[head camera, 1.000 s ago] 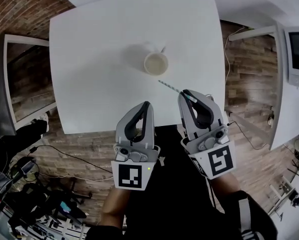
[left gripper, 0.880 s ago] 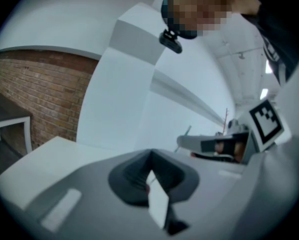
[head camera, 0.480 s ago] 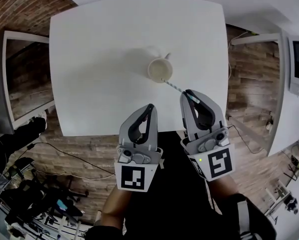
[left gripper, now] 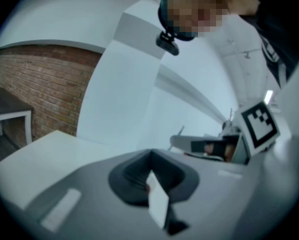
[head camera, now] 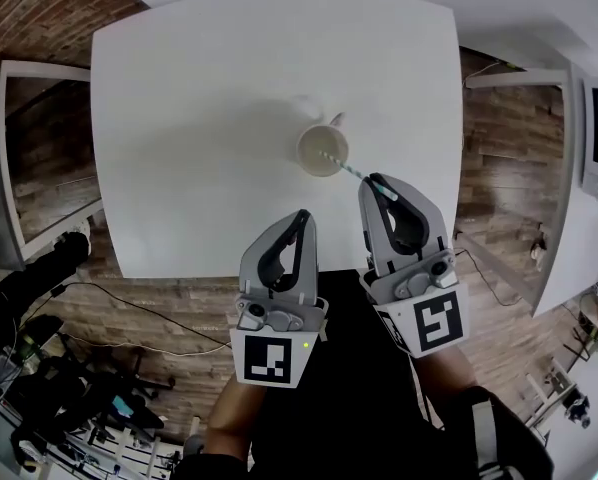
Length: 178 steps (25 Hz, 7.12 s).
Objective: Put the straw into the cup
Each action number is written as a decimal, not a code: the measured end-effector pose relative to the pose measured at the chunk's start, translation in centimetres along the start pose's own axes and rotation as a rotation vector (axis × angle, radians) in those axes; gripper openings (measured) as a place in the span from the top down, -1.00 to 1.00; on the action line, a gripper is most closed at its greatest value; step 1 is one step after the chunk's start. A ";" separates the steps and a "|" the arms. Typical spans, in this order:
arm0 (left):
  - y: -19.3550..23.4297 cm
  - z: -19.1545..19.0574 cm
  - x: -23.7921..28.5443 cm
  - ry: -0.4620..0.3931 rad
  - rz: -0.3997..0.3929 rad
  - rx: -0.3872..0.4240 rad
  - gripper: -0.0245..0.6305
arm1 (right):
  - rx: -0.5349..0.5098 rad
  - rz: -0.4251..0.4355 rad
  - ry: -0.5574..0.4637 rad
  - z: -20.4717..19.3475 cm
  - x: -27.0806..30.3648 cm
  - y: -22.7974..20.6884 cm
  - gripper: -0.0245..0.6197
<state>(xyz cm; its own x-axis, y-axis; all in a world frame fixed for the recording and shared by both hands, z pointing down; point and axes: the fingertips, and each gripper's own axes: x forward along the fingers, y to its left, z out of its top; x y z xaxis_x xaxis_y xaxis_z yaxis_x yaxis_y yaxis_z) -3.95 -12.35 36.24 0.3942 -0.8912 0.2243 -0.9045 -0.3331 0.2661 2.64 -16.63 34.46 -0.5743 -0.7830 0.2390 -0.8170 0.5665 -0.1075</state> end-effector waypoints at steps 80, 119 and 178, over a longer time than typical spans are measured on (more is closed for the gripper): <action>0.4 -3.9 1.5 0.058 -0.035 -0.027 0.91 | -0.019 -0.027 0.040 -6.1 2.9 -0.5 0.85; -0.6 -4.1 0.7 0.065 -0.037 -0.021 0.91 | 0.008 -0.072 0.017 -8.2 0.1 -0.4 0.85; -2.3 3.1 -9.7 -0.077 -0.002 0.053 0.91 | -0.099 -0.078 -0.125 2.8 -10.0 4.3 0.83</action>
<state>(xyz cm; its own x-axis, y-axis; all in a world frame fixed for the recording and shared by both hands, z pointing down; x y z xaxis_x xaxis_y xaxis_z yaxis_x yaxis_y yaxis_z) -6.17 -3.91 30.58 0.3845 -0.9109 0.1500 -0.9117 -0.3492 0.2163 4.72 -7.03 28.90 -0.5167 -0.8476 0.1207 -0.8536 0.5209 0.0039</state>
